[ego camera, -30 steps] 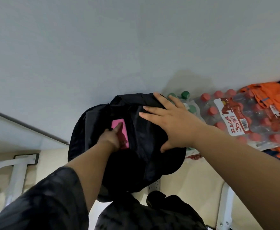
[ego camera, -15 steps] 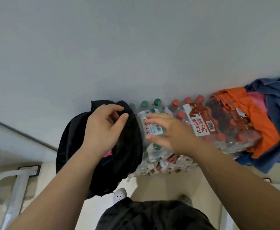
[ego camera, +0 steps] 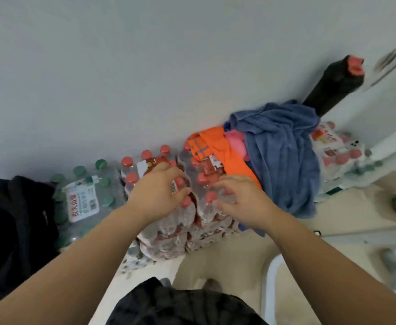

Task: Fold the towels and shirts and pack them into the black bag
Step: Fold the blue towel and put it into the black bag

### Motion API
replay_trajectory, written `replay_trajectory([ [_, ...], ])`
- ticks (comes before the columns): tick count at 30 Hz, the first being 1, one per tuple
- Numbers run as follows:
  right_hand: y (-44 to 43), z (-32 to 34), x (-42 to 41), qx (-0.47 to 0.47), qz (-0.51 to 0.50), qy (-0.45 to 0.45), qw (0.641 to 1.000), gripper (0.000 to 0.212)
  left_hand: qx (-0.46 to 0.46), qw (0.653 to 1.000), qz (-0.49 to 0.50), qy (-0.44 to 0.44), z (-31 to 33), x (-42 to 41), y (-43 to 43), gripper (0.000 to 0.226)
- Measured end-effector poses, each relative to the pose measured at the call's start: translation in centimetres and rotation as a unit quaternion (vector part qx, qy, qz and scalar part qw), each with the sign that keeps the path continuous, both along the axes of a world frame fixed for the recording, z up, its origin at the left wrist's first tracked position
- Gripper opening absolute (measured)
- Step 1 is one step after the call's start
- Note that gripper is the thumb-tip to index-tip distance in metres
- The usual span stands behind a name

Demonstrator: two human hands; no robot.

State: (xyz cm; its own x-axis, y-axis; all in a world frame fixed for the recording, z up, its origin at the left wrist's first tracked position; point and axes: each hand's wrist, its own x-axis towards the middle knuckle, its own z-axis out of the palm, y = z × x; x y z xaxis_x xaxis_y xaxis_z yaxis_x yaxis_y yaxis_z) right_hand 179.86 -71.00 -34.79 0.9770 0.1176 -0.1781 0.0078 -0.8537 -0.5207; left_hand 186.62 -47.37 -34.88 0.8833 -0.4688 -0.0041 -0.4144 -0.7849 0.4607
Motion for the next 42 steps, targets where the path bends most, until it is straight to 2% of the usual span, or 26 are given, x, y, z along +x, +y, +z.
replay_trajectory([
  [3, -4.3, -0.7, -0.6, 0.0, -0.075, -0.013, 0.997, 0.062, 0.009, 0.999, -0.03, 0.025, -0.3, 0.8, -4.4, 0.044],
  [8, -9.6, -1.7, -0.7, -0.042, -0.159, 0.006, 0.986, 0.069, -0.008, 0.995, -0.096, 0.031, -1.1, 3.0, -10.2, 0.047],
  [12, -11.2, -2.7, 0.2, -0.074, -0.16, 0.048, 0.983, 0.06, -0.005, 0.99, -0.136, 0.027, -2.2, 5.8, -14.4, 0.055],
  [15, -11.2, -2.9, 0.9, -0.096, -0.15, 0.058, 0.982, 0.062, -0.006, 0.979, -0.204, 0.028, -2.9, 8.2, -17.0, 0.058],
  [18, -10.8, -3.3, 1.5, -0.117, -0.132, 0.05, 0.983, 0.062, 0.002, 0.969, -0.245, 0.022, -3.8, 10.4, -18.9, 0.053],
  [23, -10.8, -3.6, 2.2, -0.162, -0.126, 0.045, 0.978, 0.049, 0.005, 0.961, -0.278, -0.01, -4.9, 12.1, -21.3, 0.043],
  [25, -10.9, -3.5, 2.3, -0.141, -0.141, 0.03, 0.98, 0.044, -0.005, 0.96, -0.278, -0.036, -5.2, 12.6, -21.9, 0.027],
  [27, -11.2, -3.2, 2.3, -0.062, -0.189, -0.018, 0.98, 0.032, -0.026, 0.957, -0.283, -0.058, -5.0, 13.2, -22.4, 0.014],
  [30, -12.0, -1.7, 2.1, 0.049, -0.314, -0.073, 0.945, 0.009, -0.066, 0.945, -0.31, -0.078, -3.6, 13.7, -23.1, 0.008],
  [33, -12.8, -0.2, 2.2, 0.1, -0.378, -0.085, 0.916, 0.013, -0.104, 0.931, -0.346, -0.045, -1.0, 13.5, -23.5, 0.006],
  [38, -12.4, 1.6, 2.5, 0.184, -0.339, -0.111, 0.916, 0.022, -0.121, 0.933, -0.338, 0.021, 3.2, 11.7, -22.6, 0.009],
  [42, -10.7, 2.9, 2.6, 0.183, -0.284, -0.153, 0.929, 0.033, -0.141, 0.938, -0.316, 0.023, 6.3, 9.2, -21.5, 0.01],
])
